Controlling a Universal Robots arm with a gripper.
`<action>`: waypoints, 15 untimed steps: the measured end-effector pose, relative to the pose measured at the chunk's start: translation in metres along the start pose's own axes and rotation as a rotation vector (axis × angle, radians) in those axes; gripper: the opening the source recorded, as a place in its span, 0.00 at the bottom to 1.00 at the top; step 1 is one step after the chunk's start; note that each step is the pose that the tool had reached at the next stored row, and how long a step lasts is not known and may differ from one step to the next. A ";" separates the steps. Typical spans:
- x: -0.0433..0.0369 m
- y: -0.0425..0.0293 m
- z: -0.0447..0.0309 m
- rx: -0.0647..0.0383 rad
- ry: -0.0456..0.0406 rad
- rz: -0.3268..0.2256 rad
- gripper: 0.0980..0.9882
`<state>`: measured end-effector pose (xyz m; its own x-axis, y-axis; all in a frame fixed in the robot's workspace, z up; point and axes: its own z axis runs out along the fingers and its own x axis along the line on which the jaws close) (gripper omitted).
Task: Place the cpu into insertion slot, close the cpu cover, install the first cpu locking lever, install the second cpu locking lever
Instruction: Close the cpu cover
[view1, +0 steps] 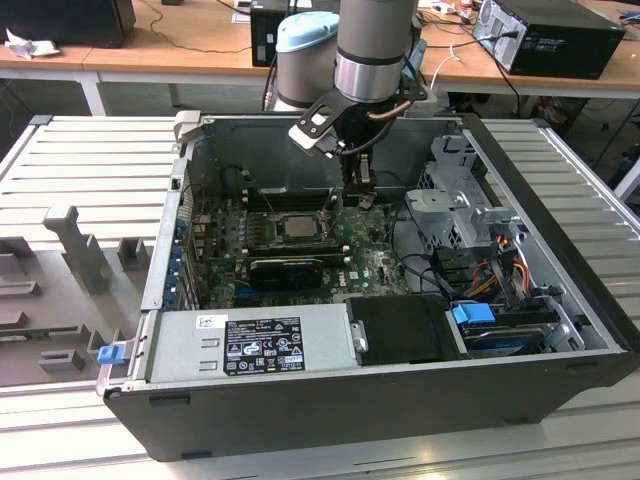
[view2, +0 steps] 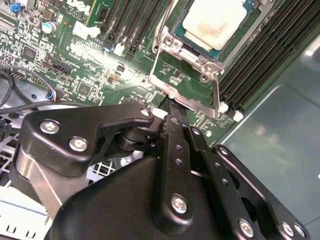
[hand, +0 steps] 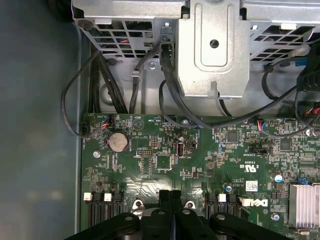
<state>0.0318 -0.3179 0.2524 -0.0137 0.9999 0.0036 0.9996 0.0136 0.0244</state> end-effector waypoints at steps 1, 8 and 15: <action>0.0000 -0.0004 0.0000 0.000 0.0000 0.000 0.01; 0.0001 -0.0056 -0.0001 0.000 0.0000 0.000 0.01; 0.0001 -0.0092 -0.0002 0.000 -0.0001 0.000 0.01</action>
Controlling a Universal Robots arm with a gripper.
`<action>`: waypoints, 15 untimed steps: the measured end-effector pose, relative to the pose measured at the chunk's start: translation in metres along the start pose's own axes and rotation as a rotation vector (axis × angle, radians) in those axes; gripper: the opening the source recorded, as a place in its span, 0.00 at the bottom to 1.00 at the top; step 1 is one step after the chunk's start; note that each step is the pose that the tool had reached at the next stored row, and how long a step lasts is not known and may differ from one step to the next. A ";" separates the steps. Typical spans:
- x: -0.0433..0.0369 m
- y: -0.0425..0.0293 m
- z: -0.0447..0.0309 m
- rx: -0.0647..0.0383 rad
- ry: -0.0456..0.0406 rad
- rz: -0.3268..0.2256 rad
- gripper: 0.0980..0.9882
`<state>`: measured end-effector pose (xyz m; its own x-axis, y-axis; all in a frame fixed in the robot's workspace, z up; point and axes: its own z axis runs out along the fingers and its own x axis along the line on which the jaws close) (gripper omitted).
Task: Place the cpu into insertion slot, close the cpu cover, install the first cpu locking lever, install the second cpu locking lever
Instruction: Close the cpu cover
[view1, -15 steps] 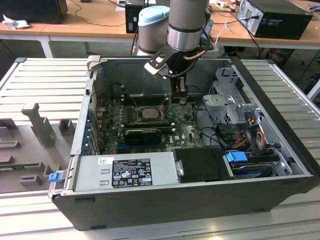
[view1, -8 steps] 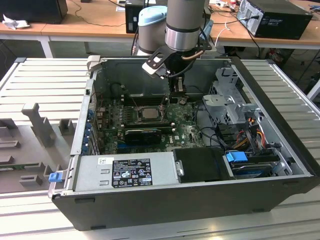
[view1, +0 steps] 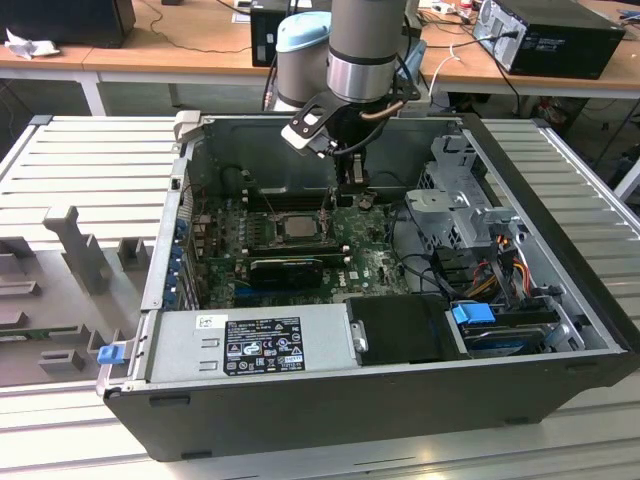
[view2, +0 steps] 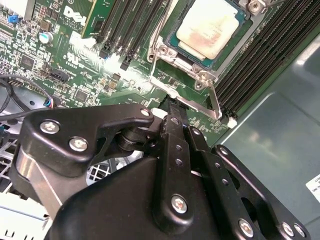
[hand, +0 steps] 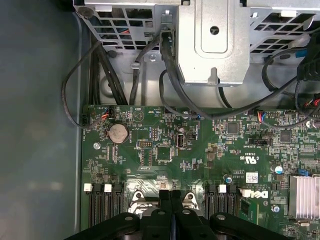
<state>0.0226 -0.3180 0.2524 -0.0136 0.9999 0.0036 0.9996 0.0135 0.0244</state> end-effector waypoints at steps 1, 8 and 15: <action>0.0000 -0.0008 0.0000 0.000 0.0000 0.000 0.01; 0.0001 -0.0044 -0.0001 0.000 0.0000 0.000 0.01; 0.0001 -0.0089 -0.0002 0.000 0.0000 0.000 0.01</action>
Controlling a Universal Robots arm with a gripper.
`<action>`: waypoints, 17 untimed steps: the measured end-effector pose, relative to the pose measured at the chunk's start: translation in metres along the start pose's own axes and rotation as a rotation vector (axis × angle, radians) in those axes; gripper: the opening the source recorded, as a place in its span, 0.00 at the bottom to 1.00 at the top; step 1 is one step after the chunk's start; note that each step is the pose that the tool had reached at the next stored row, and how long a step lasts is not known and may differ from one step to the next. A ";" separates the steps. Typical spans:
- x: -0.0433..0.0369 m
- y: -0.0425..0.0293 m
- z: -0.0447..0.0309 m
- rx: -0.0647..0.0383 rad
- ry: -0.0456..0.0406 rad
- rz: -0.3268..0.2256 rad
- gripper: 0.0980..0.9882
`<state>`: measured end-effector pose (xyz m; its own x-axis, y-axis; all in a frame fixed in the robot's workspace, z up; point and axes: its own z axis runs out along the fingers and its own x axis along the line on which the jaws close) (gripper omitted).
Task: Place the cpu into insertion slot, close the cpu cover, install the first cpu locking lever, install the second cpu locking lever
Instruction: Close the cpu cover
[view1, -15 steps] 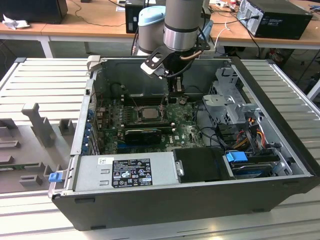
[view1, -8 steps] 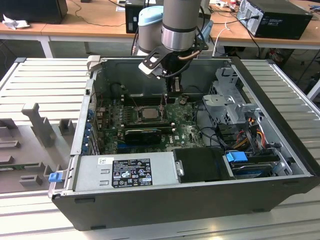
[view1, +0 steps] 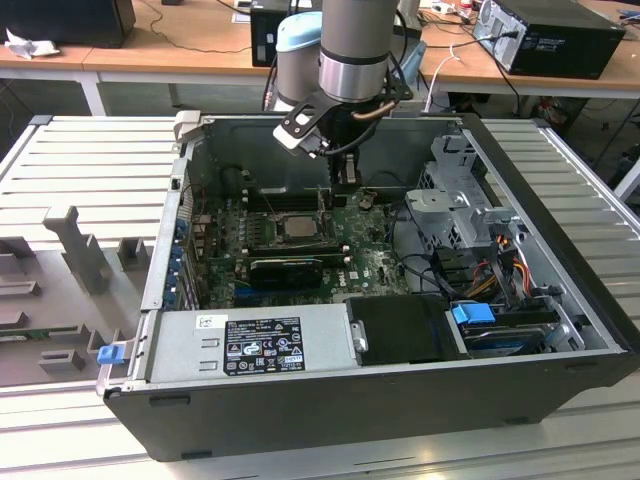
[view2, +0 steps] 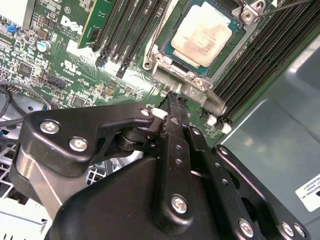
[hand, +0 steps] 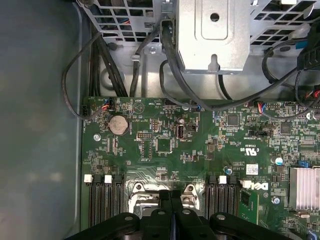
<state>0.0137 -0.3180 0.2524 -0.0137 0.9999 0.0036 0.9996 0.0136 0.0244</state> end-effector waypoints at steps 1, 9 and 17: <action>0.0000 -0.0004 0.0000 0.000 0.0001 0.000 0.01; 0.0001 -0.0055 -0.0001 0.000 0.0001 0.000 0.01; 0.0002 -0.0127 0.0034 0.000 0.0001 0.000 0.01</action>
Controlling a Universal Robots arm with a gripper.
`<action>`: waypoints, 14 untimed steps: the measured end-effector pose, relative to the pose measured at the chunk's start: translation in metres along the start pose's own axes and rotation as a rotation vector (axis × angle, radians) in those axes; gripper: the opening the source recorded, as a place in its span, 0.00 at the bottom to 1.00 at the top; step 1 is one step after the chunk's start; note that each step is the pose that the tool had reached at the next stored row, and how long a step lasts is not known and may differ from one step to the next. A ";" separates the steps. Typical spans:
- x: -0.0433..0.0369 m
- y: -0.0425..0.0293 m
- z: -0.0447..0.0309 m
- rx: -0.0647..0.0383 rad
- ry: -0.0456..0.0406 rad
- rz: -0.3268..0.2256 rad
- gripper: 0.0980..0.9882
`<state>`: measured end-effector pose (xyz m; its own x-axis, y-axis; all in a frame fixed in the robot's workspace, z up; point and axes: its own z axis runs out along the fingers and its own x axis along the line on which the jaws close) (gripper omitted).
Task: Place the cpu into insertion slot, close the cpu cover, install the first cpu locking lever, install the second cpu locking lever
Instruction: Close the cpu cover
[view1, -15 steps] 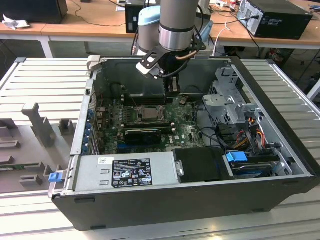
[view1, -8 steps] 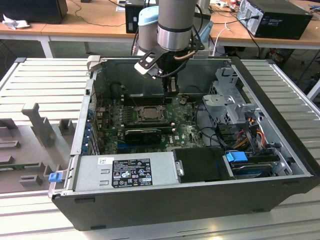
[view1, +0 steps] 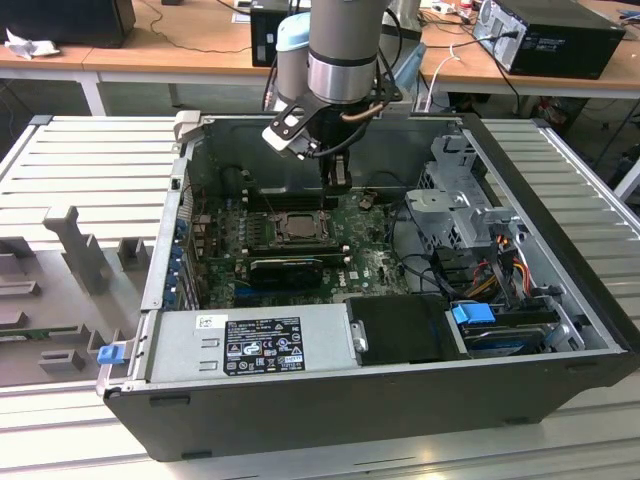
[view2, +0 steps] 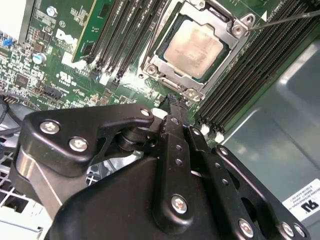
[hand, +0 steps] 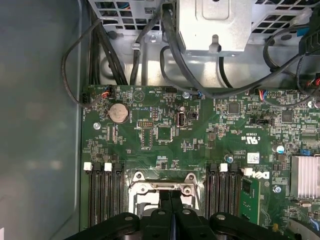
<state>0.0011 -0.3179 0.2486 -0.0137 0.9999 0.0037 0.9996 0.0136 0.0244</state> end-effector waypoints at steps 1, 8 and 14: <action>0.0000 -0.0009 0.0016 0.000 0.0000 0.000 0.01; 0.0002 -0.0190 0.0147 0.000 0.0003 -0.011 0.01; 0.0003 -0.0357 0.0167 0.000 0.0005 -0.017 0.01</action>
<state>-0.0342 -0.3180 0.2310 -0.0302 0.9995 0.0037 0.9992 0.0301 0.0244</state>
